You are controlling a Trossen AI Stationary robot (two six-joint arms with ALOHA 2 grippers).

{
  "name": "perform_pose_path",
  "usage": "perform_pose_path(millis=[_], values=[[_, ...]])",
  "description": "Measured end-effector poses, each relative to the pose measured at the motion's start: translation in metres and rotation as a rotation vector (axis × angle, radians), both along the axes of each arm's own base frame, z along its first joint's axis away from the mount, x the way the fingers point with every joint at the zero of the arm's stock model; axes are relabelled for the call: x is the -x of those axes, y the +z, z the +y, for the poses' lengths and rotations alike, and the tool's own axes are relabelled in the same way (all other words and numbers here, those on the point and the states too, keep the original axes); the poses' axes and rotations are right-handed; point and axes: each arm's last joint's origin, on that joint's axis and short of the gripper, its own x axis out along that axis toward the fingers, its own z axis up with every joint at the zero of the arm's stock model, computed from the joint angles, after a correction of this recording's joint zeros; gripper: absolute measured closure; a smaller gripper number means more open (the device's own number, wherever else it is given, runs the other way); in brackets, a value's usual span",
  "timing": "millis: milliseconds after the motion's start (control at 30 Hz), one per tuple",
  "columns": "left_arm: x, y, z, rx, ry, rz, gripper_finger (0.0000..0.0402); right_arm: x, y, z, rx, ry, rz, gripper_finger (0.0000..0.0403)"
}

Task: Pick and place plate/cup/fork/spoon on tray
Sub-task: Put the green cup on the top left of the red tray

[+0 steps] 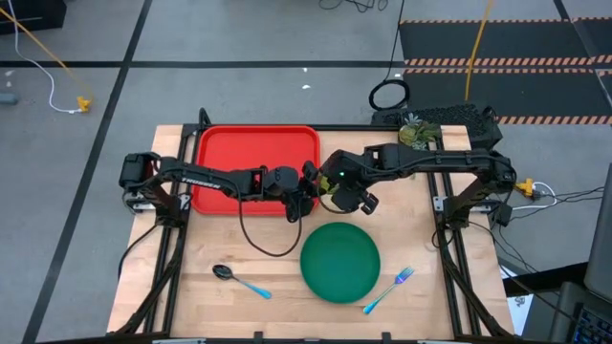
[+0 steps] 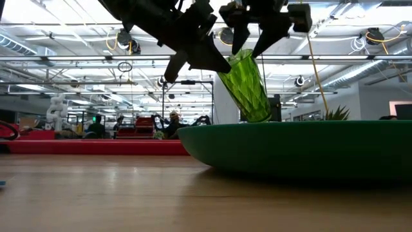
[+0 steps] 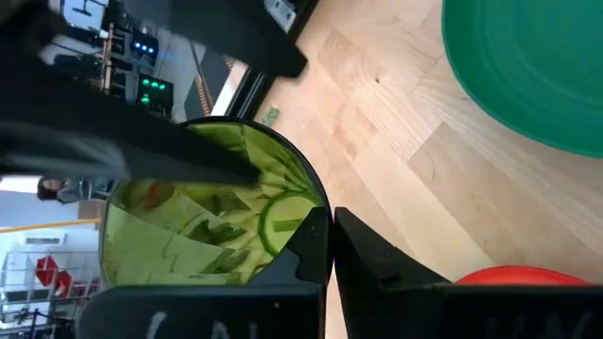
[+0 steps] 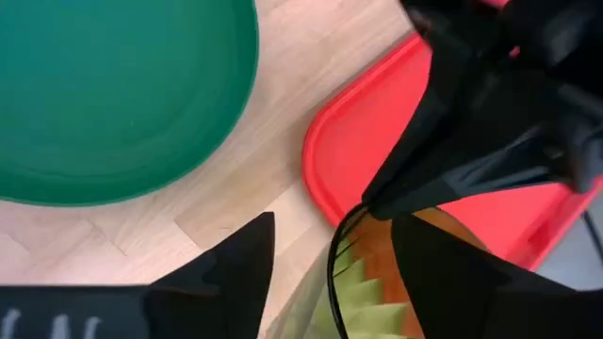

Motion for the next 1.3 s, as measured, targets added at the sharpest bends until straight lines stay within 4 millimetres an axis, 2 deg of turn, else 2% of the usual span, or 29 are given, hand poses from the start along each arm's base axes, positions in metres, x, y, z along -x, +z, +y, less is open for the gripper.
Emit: perform_pose_path(millis=[167,267,367,500,633,767,1000,1200,1300], values=[[0.001,0.004,-0.007,0.026,-0.006,-0.02,0.0397,0.017,0.022,0.009,0.084,-0.064,-0.073,0.0165],[0.001,0.01,-0.015,0.028,-0.029,-0.057,0.0397,0.031,0.038,0.015,0.069,-0.122,-0.133,0.0147],[0.004,0.017,-0.021,0.031,-0.046,-0.074,0.0398,0.045,0.053,0.02,0.002,-0.197,-0.193,0.0133],[0.009,0.029,-0.027,0.031,-0.062,-0.111,0.0397,0.062,0.071,0.018,-0.181,-0.476,-0.298,0.0112],[0.016,0.043,-0.031,0.033,-0.077,-0.152,0.0398,0.079,0.079,0.016,-0.312,-0.644,-0.324,0.0091],[0.027,0.059,-0.032,0.062,-0.07,-0.195,0.0397,0.093,0.07,0.015,-0.365,-0.705,-0.352,0.008],[0.045,0.075,-0.032,0.129,-0.045,-0.192,0.0398,0.114,0.034,0.013,-0.349,-0.745,-0.465,0.0065],[0.048,0.081,-0.033,0.198,-0.113,-0.21,0.0398,0.113,-0.004,0.013,-0.336,-0.684,-0.533,0.0042],[0.049,0.08,-0.034,0.214,-0.116,-0.201,0.0398,0.108,-0.017,0.011,-0.389,-0.65,-0.526,0.0033]])
